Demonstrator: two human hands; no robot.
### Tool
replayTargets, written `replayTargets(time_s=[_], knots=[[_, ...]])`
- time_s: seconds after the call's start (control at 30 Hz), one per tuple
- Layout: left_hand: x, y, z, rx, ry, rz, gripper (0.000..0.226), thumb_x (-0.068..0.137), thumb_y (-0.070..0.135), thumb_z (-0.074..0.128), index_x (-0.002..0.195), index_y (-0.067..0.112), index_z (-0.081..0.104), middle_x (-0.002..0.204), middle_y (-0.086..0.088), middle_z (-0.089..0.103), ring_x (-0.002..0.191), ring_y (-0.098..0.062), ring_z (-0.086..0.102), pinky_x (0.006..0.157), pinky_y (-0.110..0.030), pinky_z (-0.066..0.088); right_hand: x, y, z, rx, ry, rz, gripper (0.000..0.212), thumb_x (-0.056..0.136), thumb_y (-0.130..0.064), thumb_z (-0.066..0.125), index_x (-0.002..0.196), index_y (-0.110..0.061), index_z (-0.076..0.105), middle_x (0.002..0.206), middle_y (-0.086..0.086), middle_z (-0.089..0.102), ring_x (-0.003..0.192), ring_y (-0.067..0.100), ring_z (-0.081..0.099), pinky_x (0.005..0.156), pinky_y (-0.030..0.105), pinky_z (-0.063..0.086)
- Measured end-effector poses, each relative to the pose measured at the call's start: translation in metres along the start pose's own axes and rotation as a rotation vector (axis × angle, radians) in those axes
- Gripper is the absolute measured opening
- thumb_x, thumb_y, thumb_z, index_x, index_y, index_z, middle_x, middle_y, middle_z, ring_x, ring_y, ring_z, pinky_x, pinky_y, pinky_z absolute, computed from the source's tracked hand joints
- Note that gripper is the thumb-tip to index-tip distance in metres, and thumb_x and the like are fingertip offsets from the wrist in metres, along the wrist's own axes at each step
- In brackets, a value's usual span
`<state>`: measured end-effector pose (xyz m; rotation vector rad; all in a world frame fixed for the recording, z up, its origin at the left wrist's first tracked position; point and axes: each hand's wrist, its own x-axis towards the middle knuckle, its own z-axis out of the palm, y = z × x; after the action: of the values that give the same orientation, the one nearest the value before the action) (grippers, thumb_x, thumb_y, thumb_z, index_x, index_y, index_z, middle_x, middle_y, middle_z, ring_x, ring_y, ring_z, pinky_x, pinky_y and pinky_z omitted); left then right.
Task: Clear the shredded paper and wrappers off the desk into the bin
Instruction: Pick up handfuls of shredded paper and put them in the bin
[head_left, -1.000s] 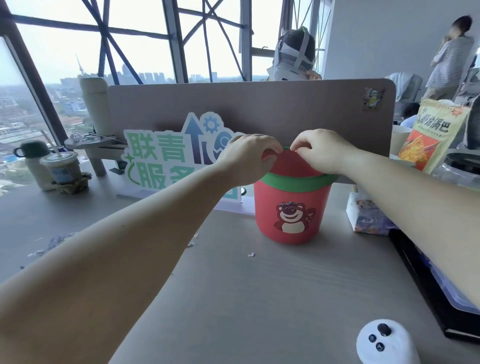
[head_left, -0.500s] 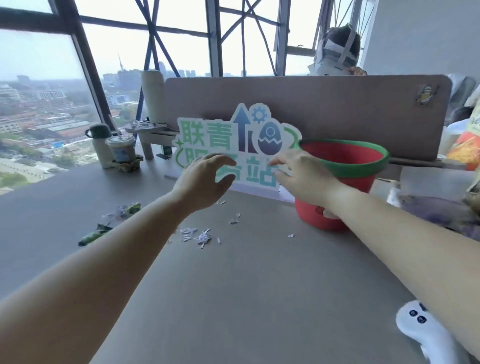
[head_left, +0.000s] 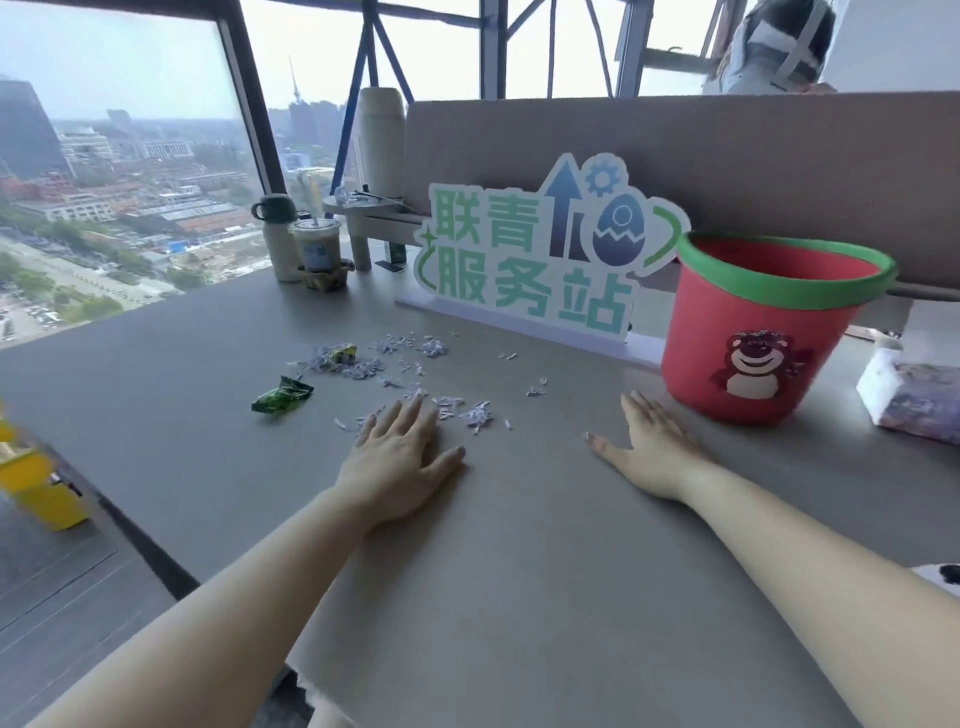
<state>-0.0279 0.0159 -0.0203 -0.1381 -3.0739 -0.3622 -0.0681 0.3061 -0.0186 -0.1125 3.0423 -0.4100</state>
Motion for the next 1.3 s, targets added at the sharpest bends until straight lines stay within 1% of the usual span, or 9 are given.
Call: replayTargets(time_s=[0.13,0.33,0.4,0.57,0.73,0.87,0.97,1.13,1.3], knots=[[0.002,0.002,0.002,0.017,-0.020,-0.016,0.074,0.088,0.066,0.026,0.149,0.030,0.005,0.159,0.008,-0.001,0.147,-0.013,-0.002,0.120,-0.034,-0.002,0.003,-0.021,0.003,-0.014,0.007,-0.051,0.087,0.085,-0.068,0.032,0.149,-0.016,0.005,0.160,0.001,0.001,0.147,0.018,0.003,0.118,0.033,0.005],[0.002,-0.015,-0.007,-0.080,0.053,0.025,0.069,0.089,0.059,0.038,0.148,0.029,0.016,0.159,0.007,0.010,0.146,-0.013,0.006,0.120,-0.031,0.004,0.015,-0.060,0.010,0.097,-0.009,-0.239,0.090,0.083,-0.069,0.037,0.149,-0.018,0.003,0.160,-0.001,0.000,0.147,0.014,0.003,0.119,0.032,0.007],[0.000,-0.027,-0.009,-0.013,0.087,-0.028,0.071,0.088,0.062,0.036,0.148,0.031,0.016,0.159,0.008,0.009,0.147,-0.012,0.003,0.120,-0.033,0.000,0.024,-0.066,0.011,0.070,-0.004,-0.208,0.095,0.080,-0.072,0.034,0.149,-0.016,0.000,0.159,0.001,-0.004,0.147,0.017,-0.001,0.120,0.035,0.005],[0.011,-0.039,-0.007,0.008,0.008,-0.181,0.081,0.084,0.071,0.027,0.149,0.026,0.009,0.159,0.003,0.001,0.147,-0.014,-0.004,0.120,-0.034,-0.003,0.053,-0.074,0.015,-0.047,0.012,0.054,0.095,0.083,-0.072,0.017,0.148,-0.005,-0.003,0.159,0.012,-0.003,0.147,0.026,-0.002,0.120,0.038,0.002],[0.031,-0.040,-0.006,0.086,-0.085,-0.085,0.078,0.085,0.071,0.018,0.149,0.029,0.000,0.159,0.006,-0.005,0.146,-0.011,-0.008,0.120,-0.035,-0.004,0.072,-0.096,0.023,-0.030,-0.024,-0.083,0.090,0.085,-0.071,0.017,0.149,-0.010,0.002,0.159,0.007,0.001,0.147,0.022,0.000,0.118,0.034,0.001],[0.045,-0.042,-0.007,0.026,-0.058,-0.059,0.079,0.085,0.072,0.019,0.148,0.030,0.001,0.159,0.009,-0.005,0.146,-0.008,-0.007,0.120,-0.034,-0.002,0.080,-0.107,0.027,0.020,-0.035,-0.269,0.078,0.089,-0.065,0.024,0.149,-0.016,0.010,0.159,0.000,0.007,0.147,0.017,0.004,0.119,0.034,0.006],[0.054,-0.046,-0.008,-0.041,0.049,-0.103,0.078,0.086,0.070,0.023,0.149,0.029,0.004,0.159,0.009,-0.005,0.145,-0.008,-0.008,0.120,-0.032,-0.004,0.093,-0.104,0.022,0.169,0.032,-0.245,0.072,0.092,-0.056,0.032,0.148,-0.014,0.016,0.158,0.003,0.013,0.146,0.018,0.010,0.120,0.035,0.010],[0.068,-0.051,-0.005,-0.014,0.042,-0.159,0.083,0.083,0.073,0.020,0.149,0.025,0.006,0.159,0.006,-0.004,0.146,-0.009,-0.008,0.120,-0.034,-0.004,0.118,-0.110,0.025,0.046,0.023,-0.133,0.079,0.089,-0.063,0.025,0.149,-0.013,0.008,0.159,0.004,0.006,0.147,0.019,0.004,0.119,0.034,0.004],[0.081,-0.053,-0.005,-0.023,0.053,-0.153,0.083,0.082,0.074,0.021,0.149,0.026,0.009,0.159,0.006,0.005,0.146,-0.009,0.000,0.120,-0.033,0.001,0.131,-0.122,0.022,0.056,-0.032,-0.184,0.075,0.090,-0.062,0.025,0.149,-0.017,0.012,0.159,0.000,0.008,0.147,0.016,0.005,0.117,0.035,0.007]])
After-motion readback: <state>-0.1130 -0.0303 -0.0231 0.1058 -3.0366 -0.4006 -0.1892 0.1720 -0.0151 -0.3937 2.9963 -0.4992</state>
